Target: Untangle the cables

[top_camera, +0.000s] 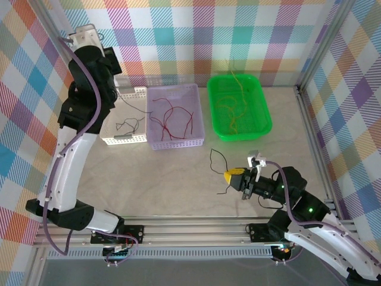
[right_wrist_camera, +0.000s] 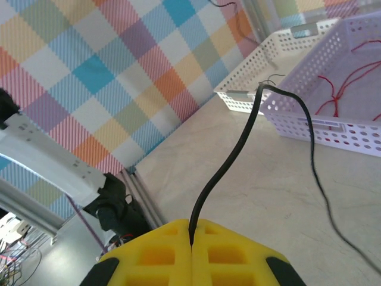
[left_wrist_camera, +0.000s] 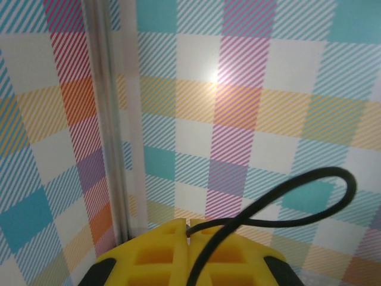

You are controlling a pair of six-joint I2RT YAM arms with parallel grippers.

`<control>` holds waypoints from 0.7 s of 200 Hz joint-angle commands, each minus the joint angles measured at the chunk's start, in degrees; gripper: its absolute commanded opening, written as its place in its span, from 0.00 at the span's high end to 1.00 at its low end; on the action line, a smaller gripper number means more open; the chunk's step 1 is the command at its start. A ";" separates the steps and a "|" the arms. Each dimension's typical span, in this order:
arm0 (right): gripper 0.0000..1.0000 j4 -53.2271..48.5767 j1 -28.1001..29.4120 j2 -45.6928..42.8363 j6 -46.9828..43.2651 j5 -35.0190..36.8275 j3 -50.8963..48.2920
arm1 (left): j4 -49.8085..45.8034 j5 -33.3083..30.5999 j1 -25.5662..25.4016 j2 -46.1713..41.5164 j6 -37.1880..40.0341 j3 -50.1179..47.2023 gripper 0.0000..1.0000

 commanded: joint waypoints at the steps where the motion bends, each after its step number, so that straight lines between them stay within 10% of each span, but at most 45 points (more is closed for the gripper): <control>1: 1.00 -3.92 -0.07 -1.02 -2.66 -3.23 3.85 | 1.38 3.62 2.90 2.53 -5.14 1.19 1.00; 140: 1.00 -4.98 -0.02 -0.13 -5.96 -9.97 7.41 | 10.32 7.33 11.76 16.27 -9.82 -8.84 1.00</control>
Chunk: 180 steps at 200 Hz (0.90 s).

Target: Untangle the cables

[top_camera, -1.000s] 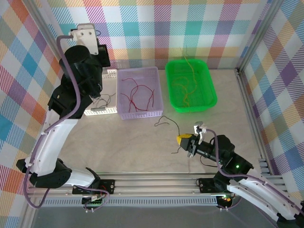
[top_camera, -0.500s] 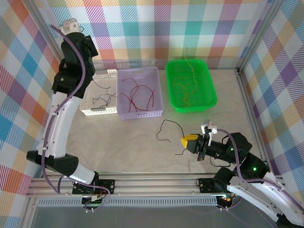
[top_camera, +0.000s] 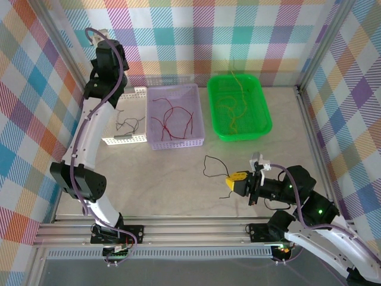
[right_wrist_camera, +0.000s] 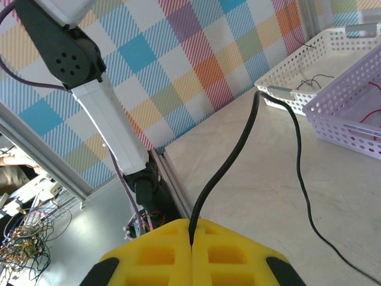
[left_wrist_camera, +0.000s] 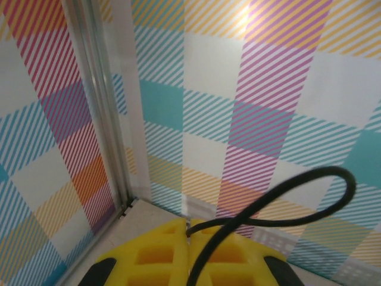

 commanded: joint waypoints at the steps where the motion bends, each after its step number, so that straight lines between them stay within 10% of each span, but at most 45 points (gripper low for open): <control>1: 1.00 -0.06 -0.02 -0.31 -1.56 -2.02 2.43 | 4.20 0.98 1.38 0.93 -2.96 -4.62 1.00; 180: 1.00 -3.57 -0.02 -3.48 -2.25 -1.44 8.02 | -3.45 5.51 1.60 14.31 -17.14 -15.32 1.00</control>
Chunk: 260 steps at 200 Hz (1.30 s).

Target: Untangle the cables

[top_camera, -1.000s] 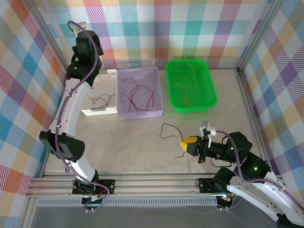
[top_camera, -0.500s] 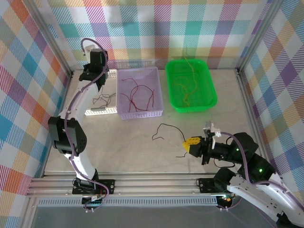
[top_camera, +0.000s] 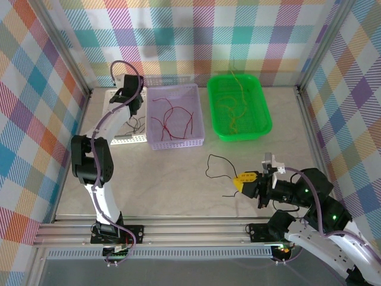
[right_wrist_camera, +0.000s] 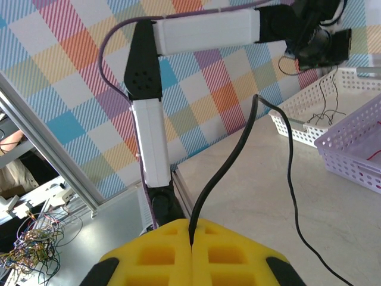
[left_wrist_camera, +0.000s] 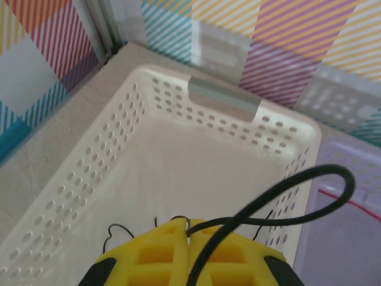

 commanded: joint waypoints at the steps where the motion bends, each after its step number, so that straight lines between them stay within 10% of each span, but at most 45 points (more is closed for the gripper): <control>1: 1.00 -0.68 -0.02 -0.97 -0.83 -0.71 1.91 | -3.29 1.37 0.47 1.98 -1.91 1.25 1.00; 260: 1.00 -1.77 -0.02 -1.67 -0.21 -0.40 0.83 | -12.71 1.99 6.27 10.43 1.04 13.57 0.68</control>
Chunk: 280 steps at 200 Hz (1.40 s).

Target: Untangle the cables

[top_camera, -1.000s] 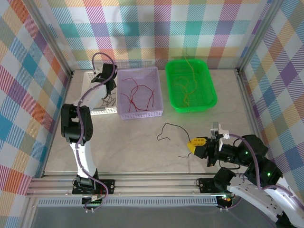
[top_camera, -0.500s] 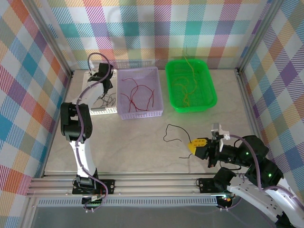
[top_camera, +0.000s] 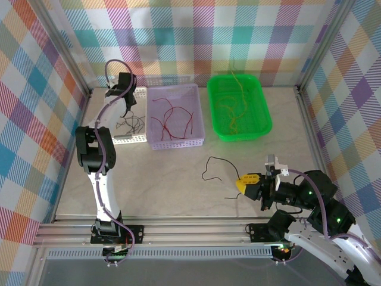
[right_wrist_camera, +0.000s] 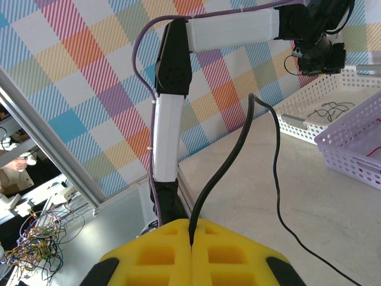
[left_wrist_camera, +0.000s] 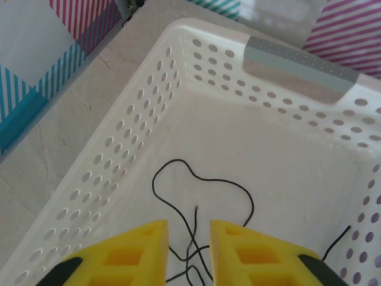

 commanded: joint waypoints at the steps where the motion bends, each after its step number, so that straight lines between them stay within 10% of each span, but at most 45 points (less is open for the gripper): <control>1: 1.00 0.58 -0.02 -0.47 -0.23 -0.43 0.21 | -1.87 -0.06 0.69 -0.33 1.20 1.88 0.68; 149: 1.00 -0.05 -0.01 2.13 3.02 5.05 3.36 | -4.02 17.25 -2.76 -41.13 -5.91 -15.70 0.00; 280: 1.00 2.93 -0.02 27.68 1.63 0.30 20.32 | -3.01 14.40 -6.25 -82.17 1.14 -51.80 0.00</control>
